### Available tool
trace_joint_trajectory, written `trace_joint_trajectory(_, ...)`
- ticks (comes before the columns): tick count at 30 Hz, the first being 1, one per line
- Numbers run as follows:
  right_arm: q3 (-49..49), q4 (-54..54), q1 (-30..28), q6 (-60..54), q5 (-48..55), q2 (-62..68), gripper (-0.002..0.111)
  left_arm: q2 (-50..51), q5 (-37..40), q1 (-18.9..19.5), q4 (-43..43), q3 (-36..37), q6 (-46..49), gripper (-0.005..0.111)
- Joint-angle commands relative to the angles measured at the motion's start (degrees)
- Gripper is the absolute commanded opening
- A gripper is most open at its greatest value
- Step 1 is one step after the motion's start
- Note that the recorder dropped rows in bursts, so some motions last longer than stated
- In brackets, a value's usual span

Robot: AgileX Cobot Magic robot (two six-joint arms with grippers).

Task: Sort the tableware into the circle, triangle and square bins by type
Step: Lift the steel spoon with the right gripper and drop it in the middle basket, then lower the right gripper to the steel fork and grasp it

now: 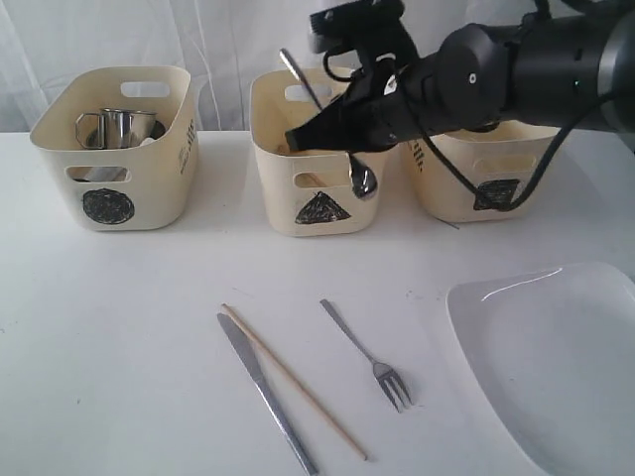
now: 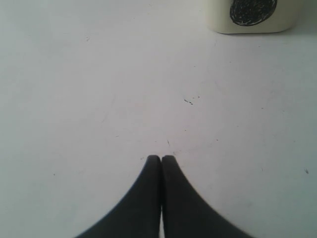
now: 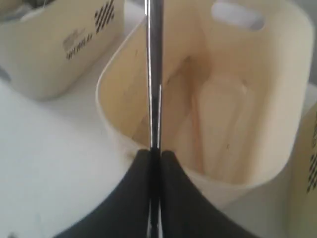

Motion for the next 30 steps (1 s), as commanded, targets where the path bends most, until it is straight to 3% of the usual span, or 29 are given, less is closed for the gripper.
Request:
trace_joint_trajectory(1,-0.18,1.39,-1.90,0.51,-12.85,-0.52,0.000,-0.26,0.13,0.15,0.00,0.29,-0.07,0.000)
trace_joint_trajectory(6,-0.18,1.39,-1.90,1.34,-30.42,2.15,0.000,-0.26,0.13,0.15,0.00,0.29,-0.07,0.000)
trace_joint_trajectory(13,-0.32,1.28,-1.90,1.34,-46.80,12.81,0.000,-0.26,0.13,0.15,0.00,0.29,-0.07,0.000)
trace_joint_trajectory(15,-1.91,1.28,-1.90,1.34,-46.12,16.44,0.010,-0.26,0.13,0.15,0.00,0.29,-0.07,0.000)
trace_joint_trajectory(18,-3.41,1.07,-1.90,1.47,-41.25,18.47,0.031,-0.26,0.13,0.15,0.00,0.29,-0.07,0.000)
trace_joint_trajectory(19,-3.41,1.18,-1.90,1.47,-41.00,18.47,0.033,-0.26,0.13,0.15,0.00,0.29,-0.07,0.000)
trace_joint_trajectory(21,-3.41,1.18,-1.90,1.47,-39.86,17.57,0.034,-0.26,0.13,0.15,0.00,0.29,-0.07,0.000)
trace_joint_trajectory(24,-3.41,1.18,-1.90,1.36,-29.58,11.40,0.034,-0.26,0.13,0.15,0.00,0.29,-0.07,0.000)
trace_joint_trajectory(30,-3.41,1.27,-1.90,1.36,5.39,-0.42,0.032,-0.26,0.13,0.15,0.00,0.29,-0.07,0.000)
